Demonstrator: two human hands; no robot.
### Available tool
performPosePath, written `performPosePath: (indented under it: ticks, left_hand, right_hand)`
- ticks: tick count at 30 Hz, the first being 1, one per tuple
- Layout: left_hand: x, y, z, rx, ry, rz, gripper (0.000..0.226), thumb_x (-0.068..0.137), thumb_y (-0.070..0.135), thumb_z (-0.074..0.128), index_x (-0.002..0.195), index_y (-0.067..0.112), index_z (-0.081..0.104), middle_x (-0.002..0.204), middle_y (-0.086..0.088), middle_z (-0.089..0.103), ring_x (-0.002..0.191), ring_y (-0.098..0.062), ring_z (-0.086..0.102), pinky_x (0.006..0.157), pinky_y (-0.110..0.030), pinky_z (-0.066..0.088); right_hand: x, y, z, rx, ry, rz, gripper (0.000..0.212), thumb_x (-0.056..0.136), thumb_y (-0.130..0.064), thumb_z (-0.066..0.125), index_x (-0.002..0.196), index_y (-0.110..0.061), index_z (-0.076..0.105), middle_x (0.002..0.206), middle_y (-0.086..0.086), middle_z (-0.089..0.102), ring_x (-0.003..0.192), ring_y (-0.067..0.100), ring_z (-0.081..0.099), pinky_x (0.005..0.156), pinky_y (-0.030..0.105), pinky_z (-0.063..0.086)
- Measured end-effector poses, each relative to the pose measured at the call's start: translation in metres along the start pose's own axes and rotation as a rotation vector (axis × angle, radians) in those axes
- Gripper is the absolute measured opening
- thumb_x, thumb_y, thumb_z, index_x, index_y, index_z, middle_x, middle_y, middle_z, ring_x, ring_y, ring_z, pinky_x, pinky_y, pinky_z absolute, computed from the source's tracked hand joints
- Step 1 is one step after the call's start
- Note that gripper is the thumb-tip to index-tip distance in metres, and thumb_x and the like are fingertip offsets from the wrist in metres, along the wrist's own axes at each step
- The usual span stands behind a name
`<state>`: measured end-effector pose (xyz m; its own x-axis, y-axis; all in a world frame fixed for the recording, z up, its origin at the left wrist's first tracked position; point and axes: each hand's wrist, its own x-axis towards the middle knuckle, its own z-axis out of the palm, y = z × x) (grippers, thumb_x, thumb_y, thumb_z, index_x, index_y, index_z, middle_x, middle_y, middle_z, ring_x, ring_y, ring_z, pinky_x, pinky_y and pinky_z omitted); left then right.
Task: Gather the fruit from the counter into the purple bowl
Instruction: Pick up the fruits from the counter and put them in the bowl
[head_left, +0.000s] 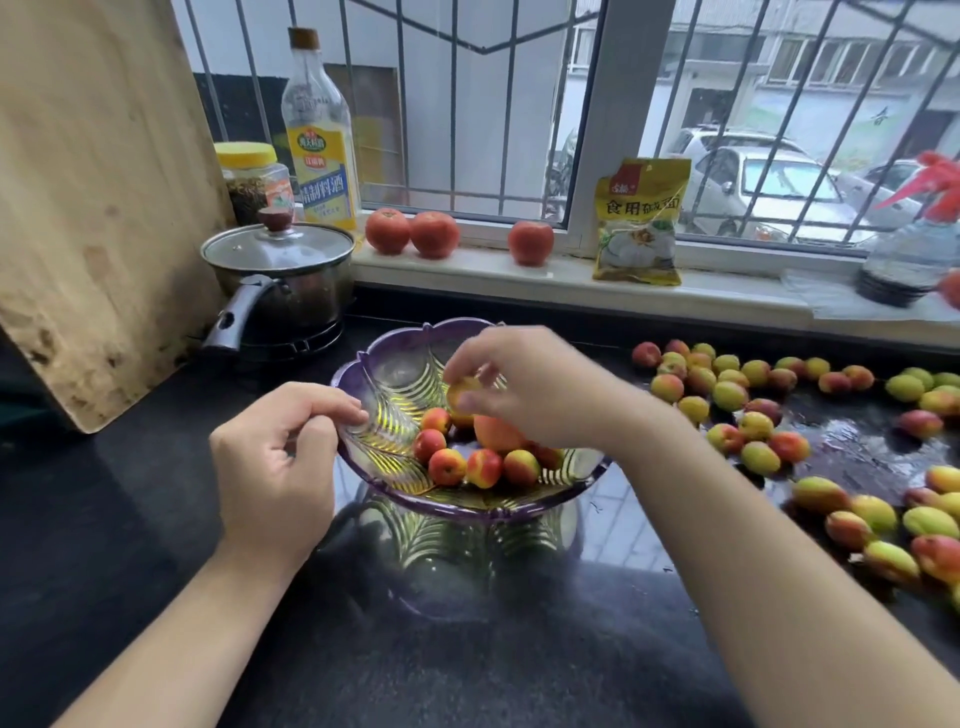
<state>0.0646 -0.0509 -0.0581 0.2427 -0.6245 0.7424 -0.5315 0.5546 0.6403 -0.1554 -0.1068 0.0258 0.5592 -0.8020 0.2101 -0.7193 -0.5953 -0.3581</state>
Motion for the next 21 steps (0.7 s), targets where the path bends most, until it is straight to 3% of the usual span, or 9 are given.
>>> performPosePath:
  ticks: [4,8,10,13,16,19,21]
  left_hand:
    - [0.000,0.001,0.003,0.006,0.004,0.016,0.033,0.081,-0.006,0.046,0.082,0.002,0.078,0.085,-0.004,0.075,0.087,-0.011,0.071,0.077,-0.023,0.054]
    - [0.000,-0.006,0.006,-0.001,-0.072,0.015,0.030,0.085,0.008,0.047,0.086,0.009,0.077,0.094,0.000,0.075,0.098,-0.007,0.069,0.093,-0.021,0.051]
    - [0.001,-0.007,0.008,-0.012,-0.162,0.003,0.029,0.085,0.017,0.048,0.089,0.015,0.077,0.100,0.007,0.074,0.105,-0.006,0.067,0.097,-0.017,0.048]
    - [0.001,-0.010,0.011,0.052,-0.273,0.006,0.029,0.085,0.026,0.050,0.091,0.024,0.077,0.102,0.019,0.070,0.112,-0.010,0.062,0.099,-0.019,0.045]
    - [0.001,-0.010,0.012,0.089,-0.299,0.009,0.026,0.087,0.027,0.048,0.090,0.031,0.074,0.098,0.023,0.068,0.111,-0.006,0.057,0.097,-0.015,0.041]
    - [0.002,-0.010,0.015,0.099,-0.292,0.007,0.029,0.088,0.027,0.045,0.086,0.030,0.074,0.093,0.021,0.067,0.109,-0.003,0.055,0.096,-0.013,0.038]
    - [0.001,-0.010,0.016,0.109,-0.293,0.002,0.032,0.088,0.029,0.043,0.083,0.029,0.074,0.092,0.019,0.068,0.108,-0.003,0.054,0.099,-0.024,0.041]
  right_hand:
    - [0.008,0.009,0.028,-0.224,-0.090,-0.043,0.026,0.095,-0.029,0.064,0.120,-0.026,0.070,0.115,-0.004,0.066,0.111,0.019,0.054,0.092,0.033,0.044]
    - [0.007,0.018,-0.001,-0.092,0.118,0.035,0.025,0.095,-0.025,0.065,0.119,-0.027,0.072,0.118,-0.006,0.065,0.110,0.013,0.056,0.099,0.033,0.045]
    - [0.000,0.033,-0.027,-0.030,0.219,0.166,0.027,0.096,-0.019,0.064,0.121,-0.023,0.071,0.118,-0.007,0.068,0.108,0.012,0.060,0.099,0.032,0.048]
    - [-0.018,0.084,-0.049,-0.046,0.240,0.478,0.029,0.096,-0.016,0.063,0.124,-0.023,0.069,0.119,-0.003,0.070,0.106,0.017,0.064,0.096,0.036,0.052]
    - [-0.040,0.131,-0.054,-0.105,0.272,0.825,0.023,0.094,-0.012,0.062,0.112,-0.023,0.071,0.115,0.008,0.070,0.100,0.027,0.064,0.092,0.044,0.056]
    - [-0.054,0.152,-0.055,-0.143,0.267,0.997,0.014,0.095,-0.012,0.061,0.105,-0.016,0.071,0.101,0.011,0.067,0.087,0.028,0.061,0.077,0.038,0.054]
    - [-0.055,0.157,-0.051,-0.145,0.205,1.041,0.015,0.094,-0.018,0.063,0.103,-0.010,0.071,0.093,0.010,0.067,0.085,0.028,0.061,0.075,0.037,0.053]
